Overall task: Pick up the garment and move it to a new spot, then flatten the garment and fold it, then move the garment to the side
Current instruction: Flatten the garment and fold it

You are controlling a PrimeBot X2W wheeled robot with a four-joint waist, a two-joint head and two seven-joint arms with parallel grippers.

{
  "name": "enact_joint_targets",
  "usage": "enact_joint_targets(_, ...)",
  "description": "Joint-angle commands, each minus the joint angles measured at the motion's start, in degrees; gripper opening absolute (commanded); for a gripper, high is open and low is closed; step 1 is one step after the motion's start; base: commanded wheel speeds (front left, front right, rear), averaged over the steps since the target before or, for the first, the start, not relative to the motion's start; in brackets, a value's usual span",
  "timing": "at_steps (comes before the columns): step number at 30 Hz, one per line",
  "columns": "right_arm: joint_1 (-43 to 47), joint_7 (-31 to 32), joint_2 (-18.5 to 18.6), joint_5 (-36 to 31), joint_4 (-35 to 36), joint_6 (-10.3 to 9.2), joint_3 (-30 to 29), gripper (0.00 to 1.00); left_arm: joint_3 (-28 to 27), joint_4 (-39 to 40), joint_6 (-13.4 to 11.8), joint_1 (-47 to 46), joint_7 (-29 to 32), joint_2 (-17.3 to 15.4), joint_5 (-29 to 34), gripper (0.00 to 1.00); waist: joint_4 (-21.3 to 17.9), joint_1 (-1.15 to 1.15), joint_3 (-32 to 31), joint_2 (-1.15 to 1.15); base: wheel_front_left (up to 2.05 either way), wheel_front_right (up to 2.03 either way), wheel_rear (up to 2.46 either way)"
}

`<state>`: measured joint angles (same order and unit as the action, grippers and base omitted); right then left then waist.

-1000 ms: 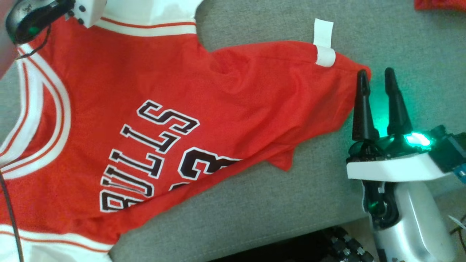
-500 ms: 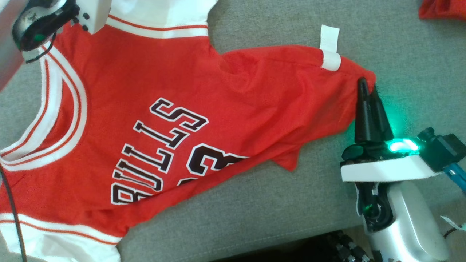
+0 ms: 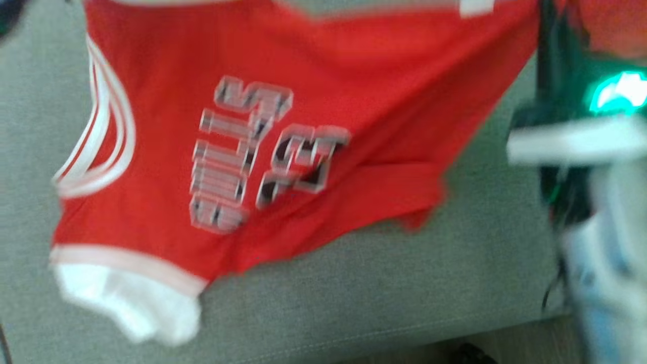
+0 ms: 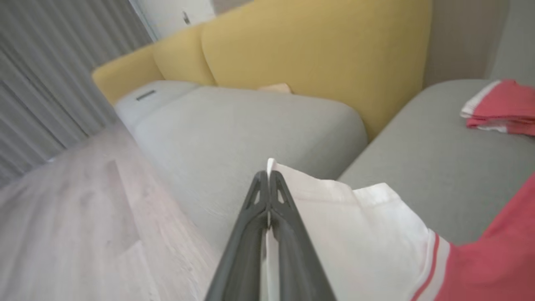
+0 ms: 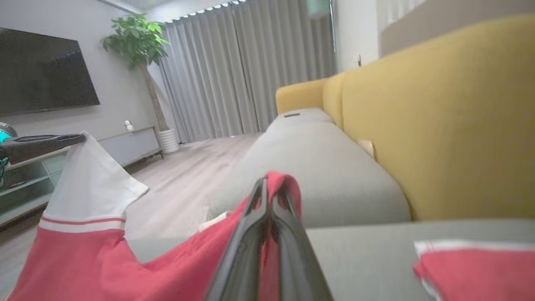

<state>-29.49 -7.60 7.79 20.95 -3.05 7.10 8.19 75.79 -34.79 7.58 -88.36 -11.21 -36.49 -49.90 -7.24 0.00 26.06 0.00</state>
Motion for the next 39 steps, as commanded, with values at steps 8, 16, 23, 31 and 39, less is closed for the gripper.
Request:
enact_joint_targets(8, -32.0, 6.1, 5.3, 4.4, -11.9, 0.39, 1.2, 0.0, -10.2, -7.3, -4.7, -16.4, -3.7, -1.0, 8.5, 0.0, 1.5, 0.0, 1.5, 0.0, 0.0, 0.0, 0.0)
enact_joint_targets(16, -46.9, 1.6, 9.1, 4.1, -20.6, 0.39, 0.5, 0.0, -25.6, 3.0, -8.6, -18.3, -3.8, -0.3, 17.8, 0.0, 4.9, 0.0, 4.3, 0.0, 0.0, 0.0, 0.0)
enact_joint_targets(23, -44.9, -0.4, 12.4, 4.6, -25.5, 0.39, 3.6, 0.0, -37.5, 11.8, -4.4, -4.8, -3.8, 3.1, 23.1, 0.0, 9.0, 0.0, 6.2, 0.0, 0.0, 0.0, 0.0)
enact_joint_targets(31, -33.7, -3.6, 13.4, 8.3, -32.1, 0.39, 5.5, 0.0, -48.2, 17.0, -1.2, 17.5, -3.8, 7.7, 27.8, 0.0, 11.2, 0.0, 3.9, 0.0, 0.0, 0.0, 0.0)
enact_joint_targets(39, -16.6, -6.1, 14.2, 14.9, -31.5, 0.39, 3.3, 0.0, -56.3, 27.3, -0.3, 43.3, -3.8, 9.4, 33.1, 0.0, 11.0, 0.0, -4.3, 0.0, 0.0, 0.0, 0.0)
